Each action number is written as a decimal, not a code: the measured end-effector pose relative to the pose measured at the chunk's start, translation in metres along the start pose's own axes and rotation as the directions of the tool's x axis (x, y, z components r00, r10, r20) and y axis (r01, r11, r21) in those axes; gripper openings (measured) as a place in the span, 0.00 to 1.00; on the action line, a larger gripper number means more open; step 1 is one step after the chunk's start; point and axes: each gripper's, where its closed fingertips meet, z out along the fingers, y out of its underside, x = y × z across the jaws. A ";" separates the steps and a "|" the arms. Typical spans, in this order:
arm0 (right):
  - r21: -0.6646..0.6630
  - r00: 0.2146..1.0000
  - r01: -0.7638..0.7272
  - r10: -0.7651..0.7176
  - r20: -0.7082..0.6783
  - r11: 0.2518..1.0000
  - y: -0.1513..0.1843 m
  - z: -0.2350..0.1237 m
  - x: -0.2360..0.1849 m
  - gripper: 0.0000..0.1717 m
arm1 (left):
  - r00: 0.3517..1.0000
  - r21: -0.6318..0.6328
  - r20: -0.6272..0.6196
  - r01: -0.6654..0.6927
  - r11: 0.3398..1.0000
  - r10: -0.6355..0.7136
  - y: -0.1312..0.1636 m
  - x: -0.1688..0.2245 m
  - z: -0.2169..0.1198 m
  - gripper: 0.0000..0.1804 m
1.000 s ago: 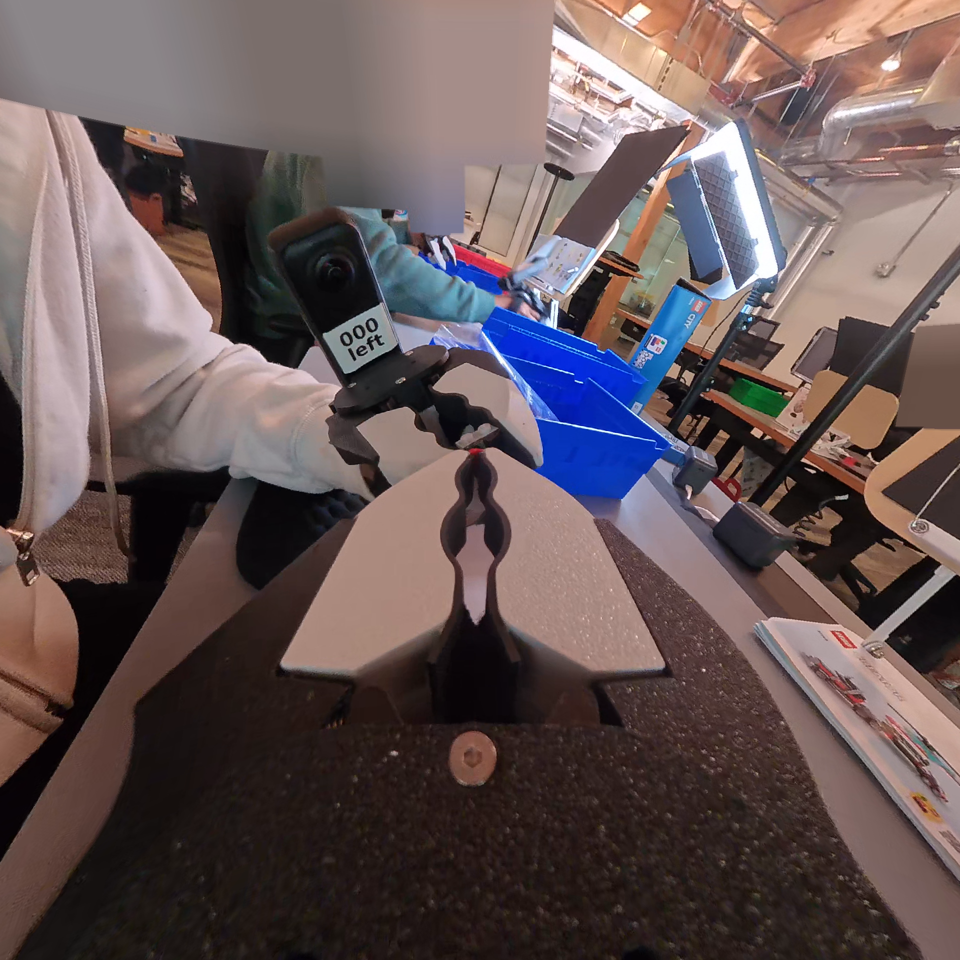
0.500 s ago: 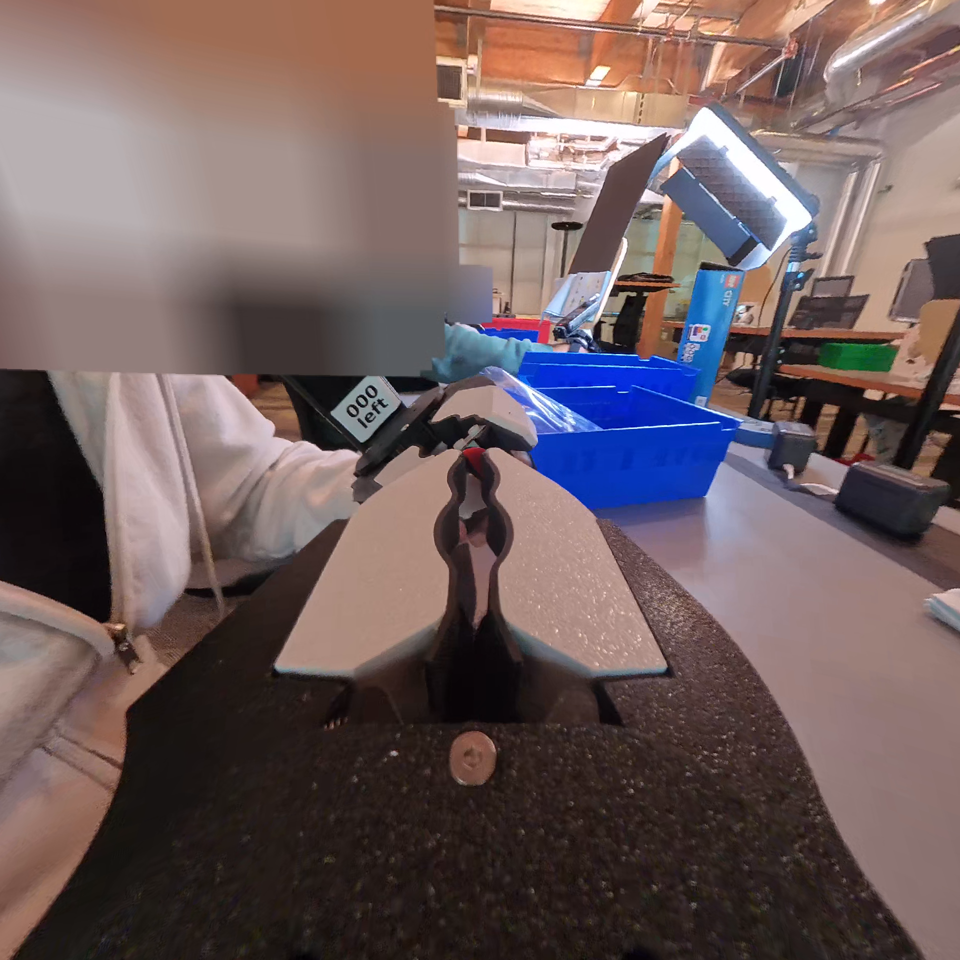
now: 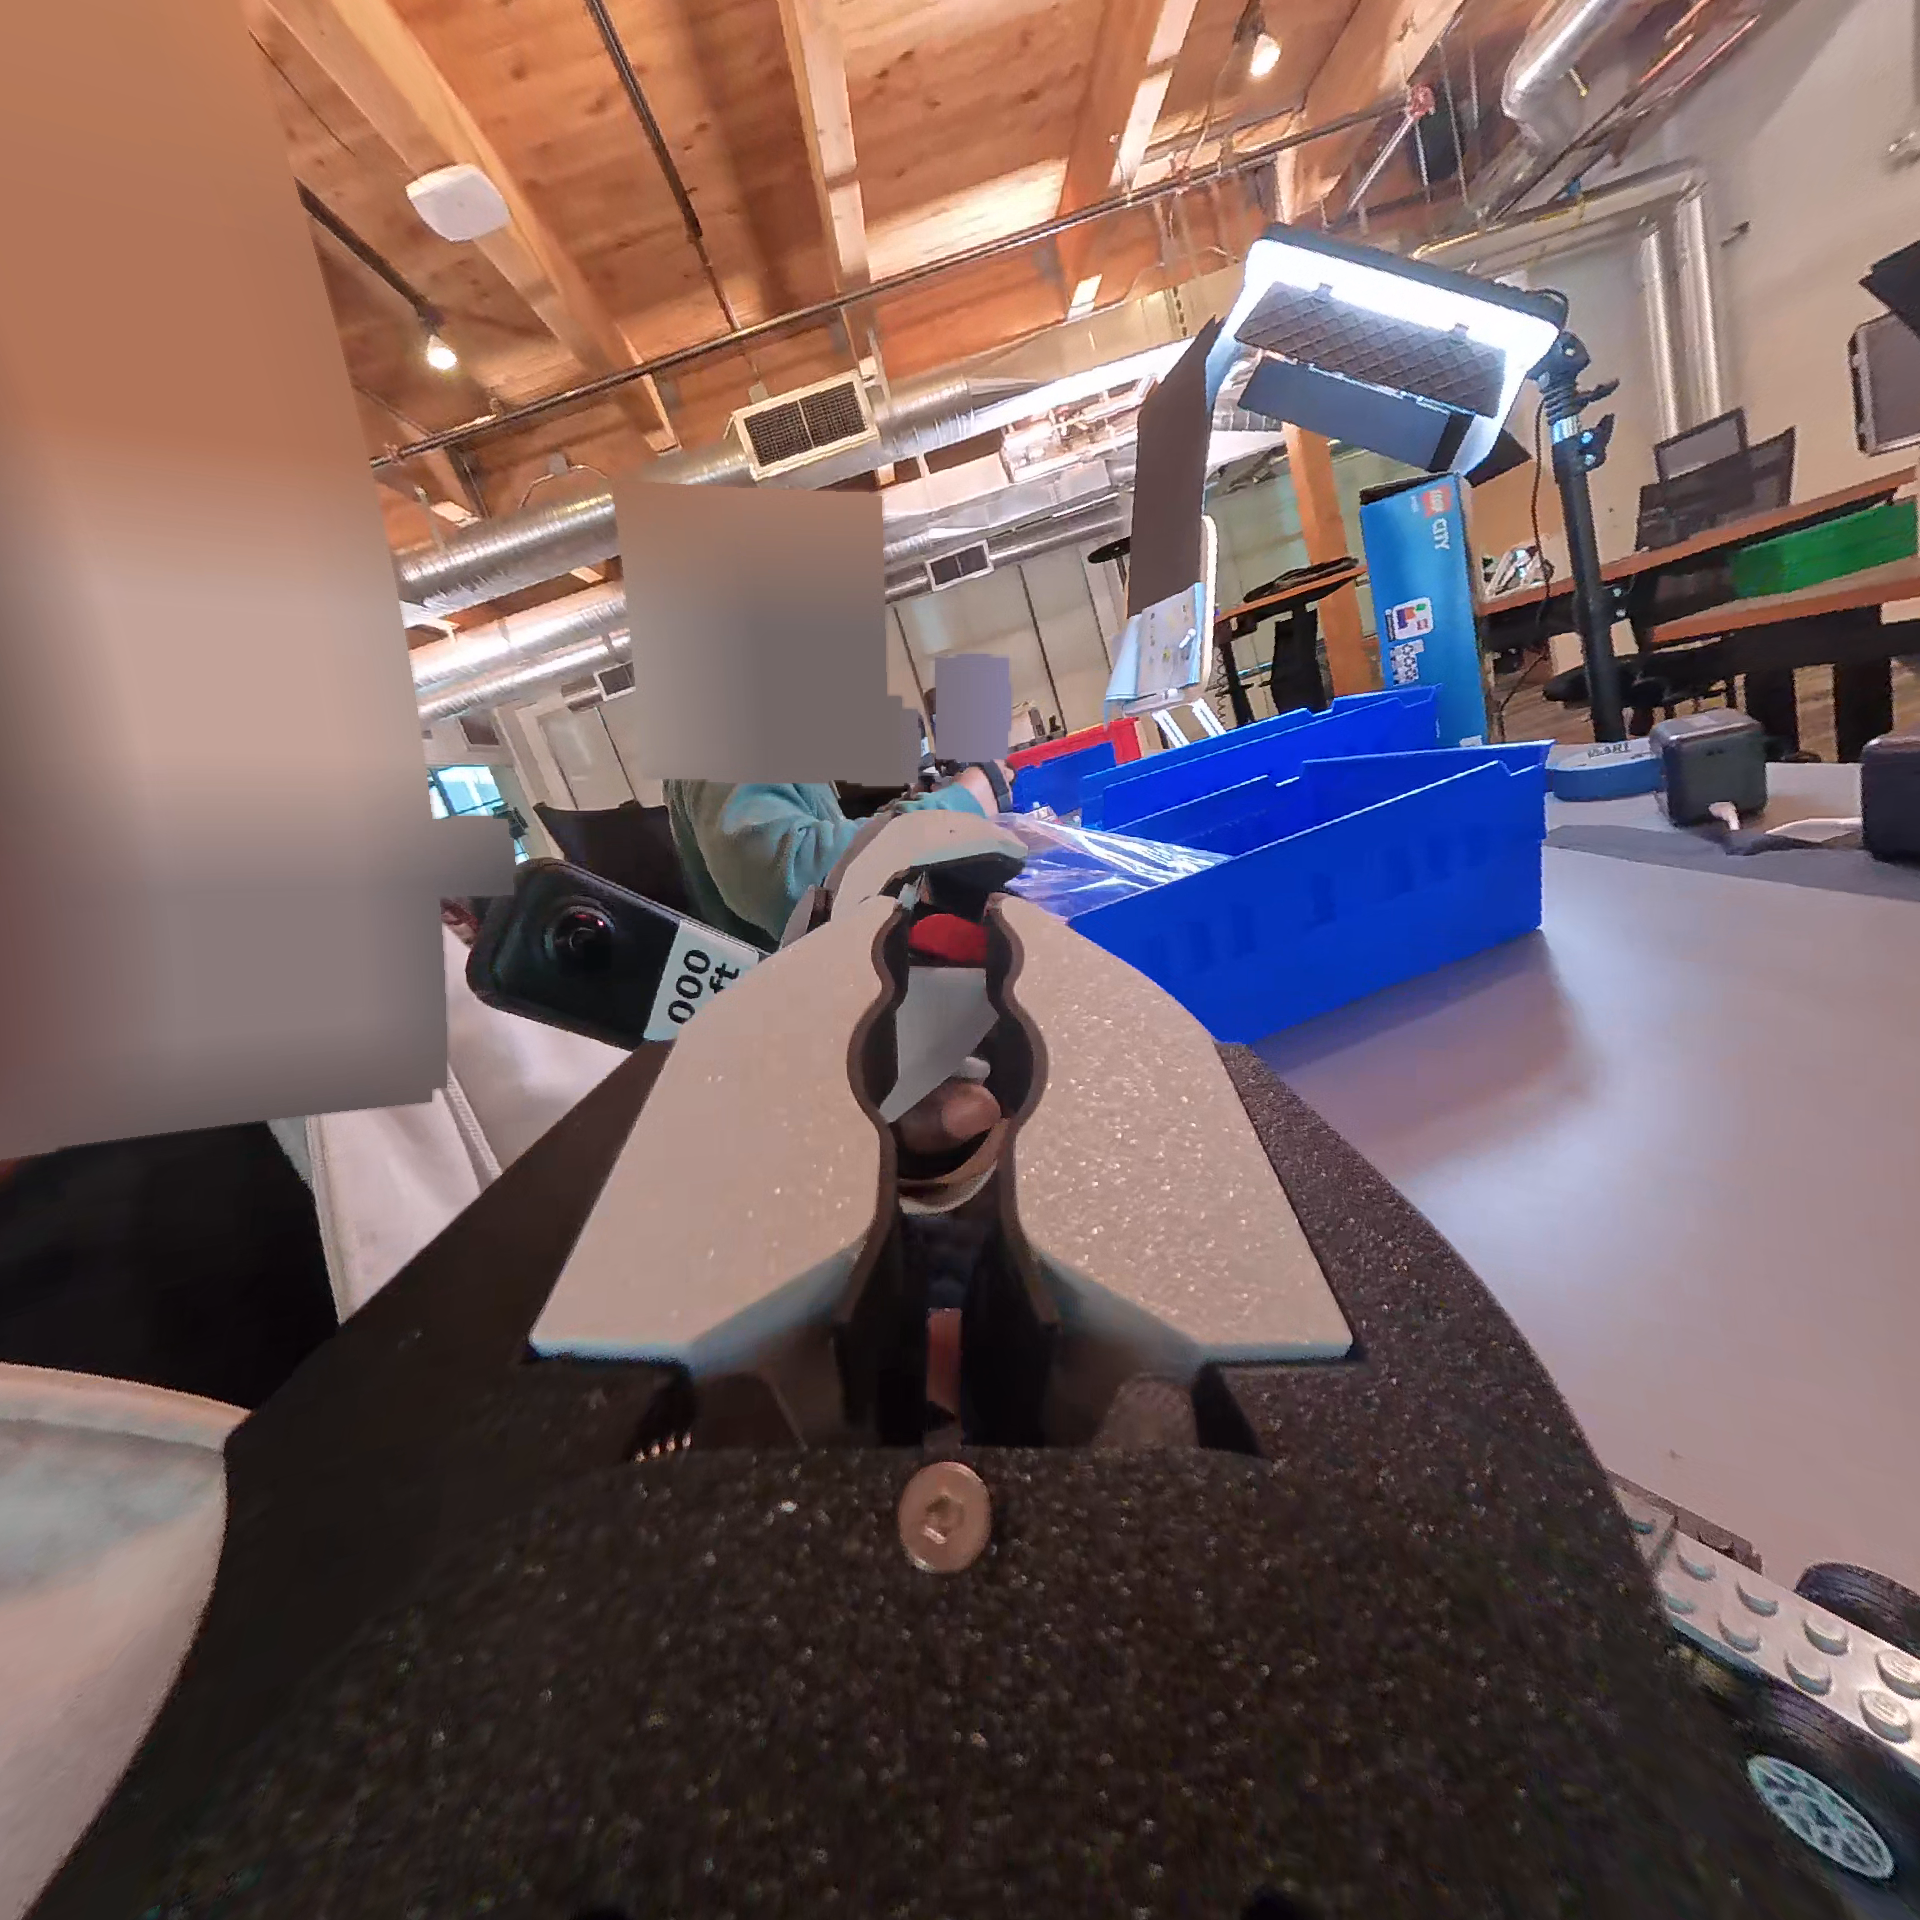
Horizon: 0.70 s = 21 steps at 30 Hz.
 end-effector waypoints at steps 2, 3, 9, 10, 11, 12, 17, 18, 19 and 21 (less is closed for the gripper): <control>-0.006 1.000 0.007 -0.007 -0.005 1.000 0.000 0.000 0.001 0.08 | 1.000 -0.009 0.003 0.002 1.000 -0.002 0.001 0.000 0.000 0.10; -0.005 1.000 0.010 -0.010 -0.006 1.000 0.000 -0.001 0.001 0.08 | 1.000 -0.013 0.005 0.008 1.000 -0.008 0.002 0.000 0.001 0.10; -0.009 0.997 0.071 -0.071 0.042 0.997 0.001 -0.005 -0.010 0.08 | 0.963 0.029 -0.105 0.251 0.968 -0.246 -0.009 0.010 0.001 0.10; -0.008 0.995 0.091 -0.091 0.045 0.996 0.000 -0.005 -0.012 0.07 | 0.951 0.038 -0.125 0.288 0.957 -0.282 -0.011 0.011 0.001 0.09; -0.001 0.993 0.115 -0.115 0.041 0.993 -0.001 -0.005 -0.012 0.06 | 0.933 0.037 -0.143 0.339 0.940 -0.331 -0.012 0.012 0.001 0.09; 0.003 0.991 0.129 -0.129 0.035 0.992 -0.002 -0.005 -0.012 0.06 | 0.908 0.035 -0.161 0.396 0.918 -0.386 -0.013 0.012 0.001 0.10; 0.045 0.991 0.066 -0.071 0.116 0.997 -0.007 -0.008 -0.022 0.02 | 0.790 0.059 -0.277 0.582 0.811 -0.547 -0.022 0.015 -0.002 0.10; 0.047 0.990 0.068 -0.073 0.122 0.997 -0.007 -0.008 -0.023 0.02 | 0.747 0.057 -0.307 0.634 0.771 -0.590 -0.024 0.015 -0.002 0.09; 0.046 0.989 0.076 -0.081 0.121 0.996 -0.007 -0.008 -0.024 0.02 | 0.712 0.055 -0.329 0.671 0.740 -0.621 -0.025 0.015 -0.003 0.09; 0.042 0.991 0.084 -0.087 0.103 0.996 -0.007 -0.008 -0.021 0.00 | 0.661 0.055 -0.354 0.721 0.690 -0.662 -0.026 0.014 -0.003 0.10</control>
